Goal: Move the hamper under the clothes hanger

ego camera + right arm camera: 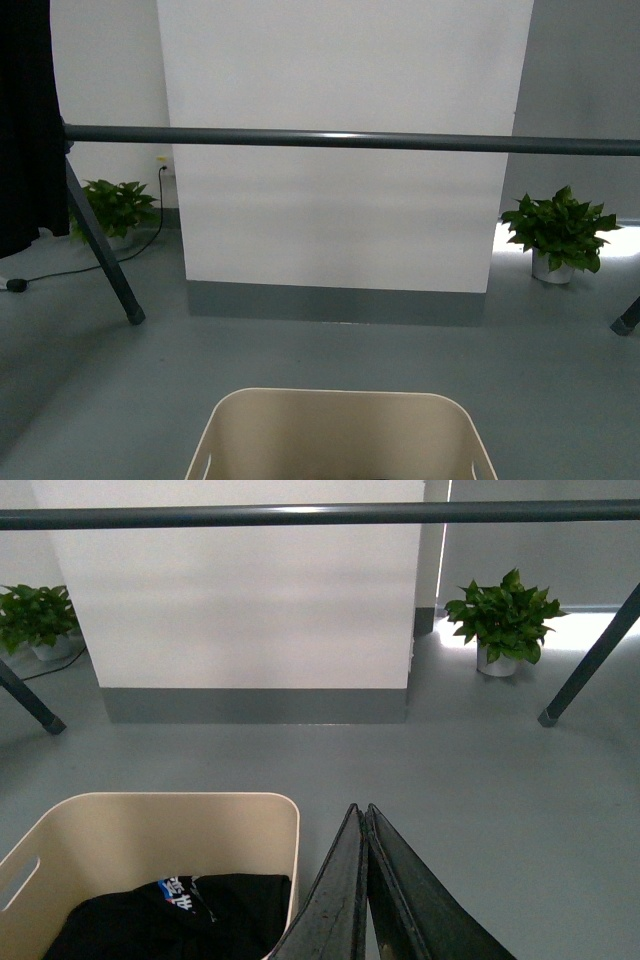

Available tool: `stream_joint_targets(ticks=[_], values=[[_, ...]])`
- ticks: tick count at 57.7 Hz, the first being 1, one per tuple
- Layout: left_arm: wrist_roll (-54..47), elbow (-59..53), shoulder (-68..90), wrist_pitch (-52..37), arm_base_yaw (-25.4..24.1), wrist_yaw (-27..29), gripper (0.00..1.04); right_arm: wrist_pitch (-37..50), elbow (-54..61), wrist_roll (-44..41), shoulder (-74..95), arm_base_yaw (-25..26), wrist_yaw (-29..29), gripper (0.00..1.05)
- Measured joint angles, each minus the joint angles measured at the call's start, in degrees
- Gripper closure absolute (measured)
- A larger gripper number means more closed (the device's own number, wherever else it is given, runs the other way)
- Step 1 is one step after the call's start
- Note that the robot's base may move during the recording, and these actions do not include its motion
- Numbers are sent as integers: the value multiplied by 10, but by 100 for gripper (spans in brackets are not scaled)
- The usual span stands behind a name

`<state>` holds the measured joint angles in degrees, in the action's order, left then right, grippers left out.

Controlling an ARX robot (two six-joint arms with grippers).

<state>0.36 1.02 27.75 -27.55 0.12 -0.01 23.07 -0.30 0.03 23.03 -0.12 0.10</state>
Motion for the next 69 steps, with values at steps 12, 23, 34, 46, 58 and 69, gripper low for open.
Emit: stream_joint_targets(ticks=[12,23,34,46,58,69], values=[[0,0,-56,53,0,0,101,-48,0,0,-49,0,0,103],[0,0,-99,96,0,0,101,-83,0,0,-85,0,0,103],[0,0,-136,132,0,0,101,-114,0,0,-115,0,0,103],[0,0,-170,166,0,0,101,-217,0,0,-197,0,-2,103],[0,0,-257,268,0,0,101,-230,0,0,-228,0,-2,103],[0,0,-274,274,0,0,101,-230,0,-1,-228,0,-2,102]])
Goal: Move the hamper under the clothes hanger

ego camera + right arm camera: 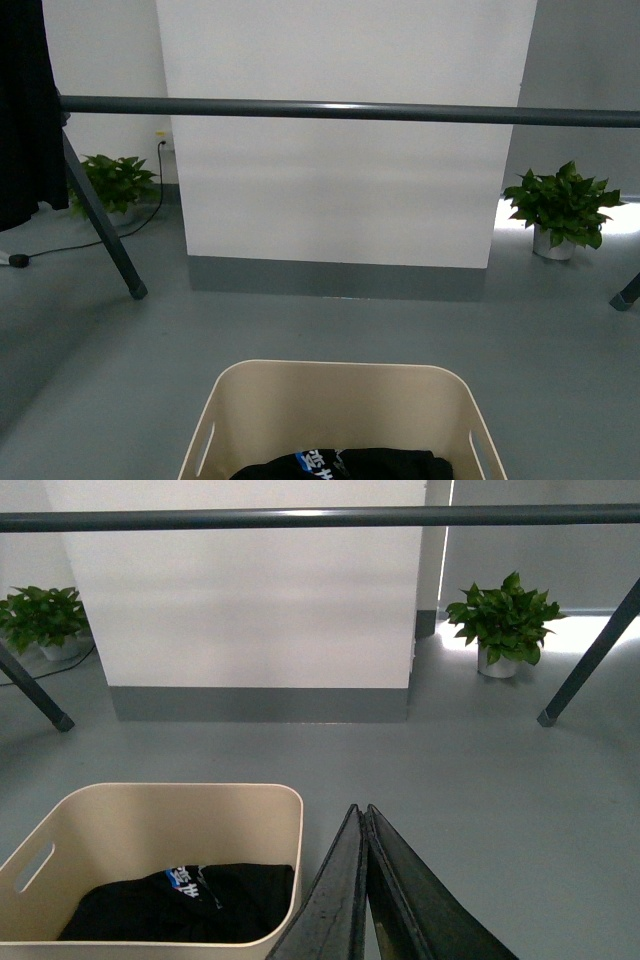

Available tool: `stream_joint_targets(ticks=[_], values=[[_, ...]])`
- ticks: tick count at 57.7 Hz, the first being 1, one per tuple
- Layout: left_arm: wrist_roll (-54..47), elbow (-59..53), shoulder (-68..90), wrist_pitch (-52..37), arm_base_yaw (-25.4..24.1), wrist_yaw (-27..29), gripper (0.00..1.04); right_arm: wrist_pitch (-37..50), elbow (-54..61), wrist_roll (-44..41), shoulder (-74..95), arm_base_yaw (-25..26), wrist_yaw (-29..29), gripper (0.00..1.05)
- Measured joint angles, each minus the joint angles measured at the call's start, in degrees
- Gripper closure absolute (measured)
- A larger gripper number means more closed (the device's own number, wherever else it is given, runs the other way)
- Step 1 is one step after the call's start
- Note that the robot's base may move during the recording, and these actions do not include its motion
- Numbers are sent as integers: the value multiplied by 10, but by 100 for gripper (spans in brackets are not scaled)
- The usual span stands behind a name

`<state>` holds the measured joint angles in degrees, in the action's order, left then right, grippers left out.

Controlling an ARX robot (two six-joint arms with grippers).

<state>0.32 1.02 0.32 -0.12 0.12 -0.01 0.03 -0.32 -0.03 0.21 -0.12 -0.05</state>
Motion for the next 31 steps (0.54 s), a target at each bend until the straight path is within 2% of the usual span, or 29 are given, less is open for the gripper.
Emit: stream_joint_targets(ticks=[4,11,31], values=[[0,0,0,0,0,0,101,0,0,0,0,0,0,92],[0,0,0,0,0,0,99,0,0,0,0,0,0,69],[0,0,0,0,0,0,47,0,0,0,0,0,0,20]])
